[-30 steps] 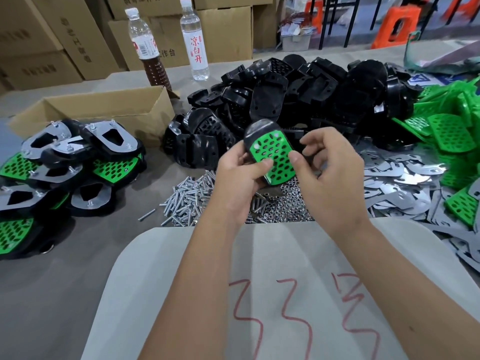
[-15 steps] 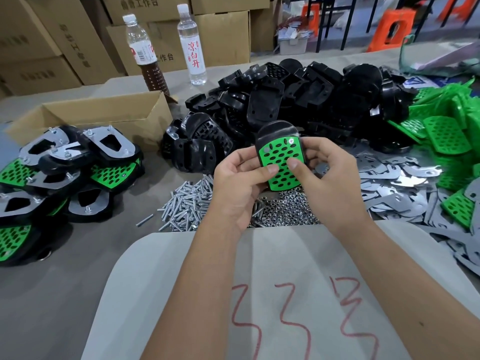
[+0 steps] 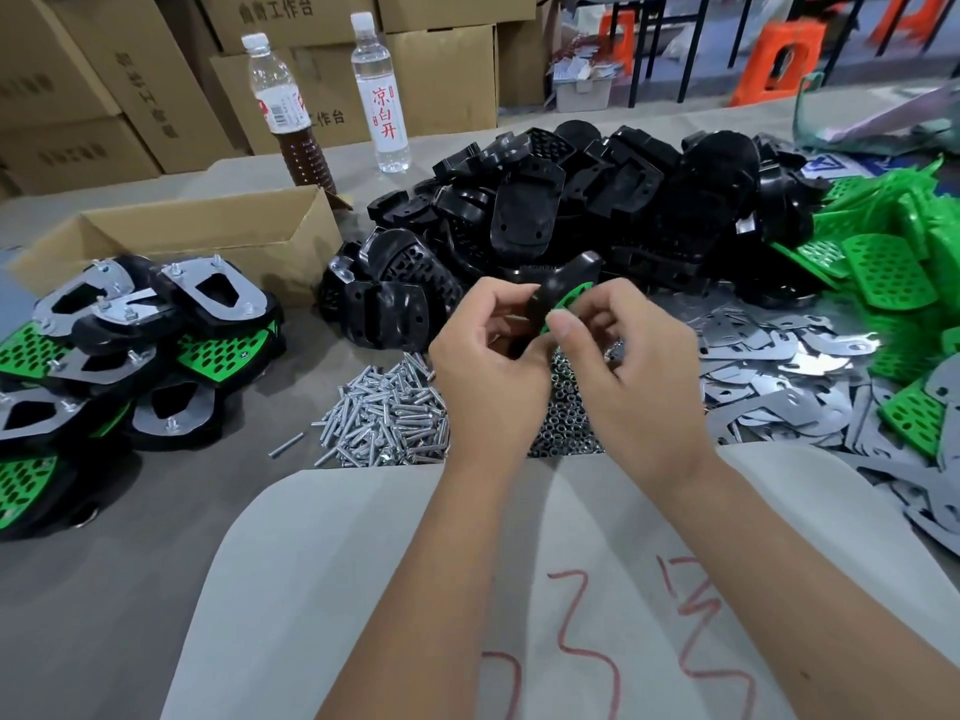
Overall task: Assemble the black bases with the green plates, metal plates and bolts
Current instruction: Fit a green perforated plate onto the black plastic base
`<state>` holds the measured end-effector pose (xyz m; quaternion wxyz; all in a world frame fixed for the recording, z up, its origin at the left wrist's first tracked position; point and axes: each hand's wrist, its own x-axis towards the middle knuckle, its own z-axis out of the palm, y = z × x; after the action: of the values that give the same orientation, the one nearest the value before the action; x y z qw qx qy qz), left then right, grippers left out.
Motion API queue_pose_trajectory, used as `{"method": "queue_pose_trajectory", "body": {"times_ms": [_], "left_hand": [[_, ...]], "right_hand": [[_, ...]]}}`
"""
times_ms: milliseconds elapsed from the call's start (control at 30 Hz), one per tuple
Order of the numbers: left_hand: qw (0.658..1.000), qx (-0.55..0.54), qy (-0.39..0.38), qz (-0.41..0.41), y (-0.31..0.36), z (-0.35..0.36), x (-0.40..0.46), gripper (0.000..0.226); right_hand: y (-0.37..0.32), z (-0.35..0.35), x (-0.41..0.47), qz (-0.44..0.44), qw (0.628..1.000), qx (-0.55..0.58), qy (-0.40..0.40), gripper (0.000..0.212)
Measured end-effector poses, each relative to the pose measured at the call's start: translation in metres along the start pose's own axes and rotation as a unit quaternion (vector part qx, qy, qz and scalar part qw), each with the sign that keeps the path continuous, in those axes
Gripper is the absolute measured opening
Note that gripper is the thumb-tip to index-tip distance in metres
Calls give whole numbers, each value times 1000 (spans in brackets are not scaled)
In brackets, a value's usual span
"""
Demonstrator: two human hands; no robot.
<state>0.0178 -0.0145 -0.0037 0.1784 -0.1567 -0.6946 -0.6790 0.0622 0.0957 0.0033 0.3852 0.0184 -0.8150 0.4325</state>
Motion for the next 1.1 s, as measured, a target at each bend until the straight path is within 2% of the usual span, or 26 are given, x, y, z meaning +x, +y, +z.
{"method": "queue_pose_trajectory", "body": {"times_ms": [100, 367, 433, 533, 600, 733, 800, 900, 967, 1033, 1067, 1100], "left_hand": [[999, 37, 19, 35, 2, 5, -4, 38], [996, 58, 71, 1, 7, 9, -5, 32], [992, 56, 112, -9, 8, 6, -2, 32], [975, 10, 214, -54, 2, -13, 13, 33], [964, -33, 256, -71, -2, -29, 24, 31], [947, -98, 289, -97, 0, -37, 33, 31], [936, -135, 304, -118, 0, -39, 36, 31], [904, -195, 355, -137, 3, -55, 42, 30], [889, -208, 385, -134, 5, -68, 47, 28], [876, -234, 401, -131, 5, -80, 51, 28], [870, -249, 405, -132, 5, -83, 53, 29], [866, -258, 407, -133, 4, -85, 55, 30]], "right_hand": [[3, 0, 1, -5, 1000, -24, -1, 13], [2, -4, 3, -57, 995, -78, 12, 18], [4, -8, 4, -21, 998, -46, 33, 23], [7, -13, 5, 37, 999, -1, 37, 33], [10, -13, 7, 88, 996, -1, 12, 33], [9, -1, 11, 154, 985, -48, -56, 29], [4, 10, 21, 199, 976, -15, -83, 25], [-11, 41, 41, 280, 943, 51, -171, 16], [-26, 61, 50, 311, 911, 171, -212, 7], [-29, 69, 55, 330, 870, 302, -208, 36], [-25, 68, 55, 322, 875, 307, -192, 37], [-19, 65, 54, 302, 899, 265, -175, 30]]}}
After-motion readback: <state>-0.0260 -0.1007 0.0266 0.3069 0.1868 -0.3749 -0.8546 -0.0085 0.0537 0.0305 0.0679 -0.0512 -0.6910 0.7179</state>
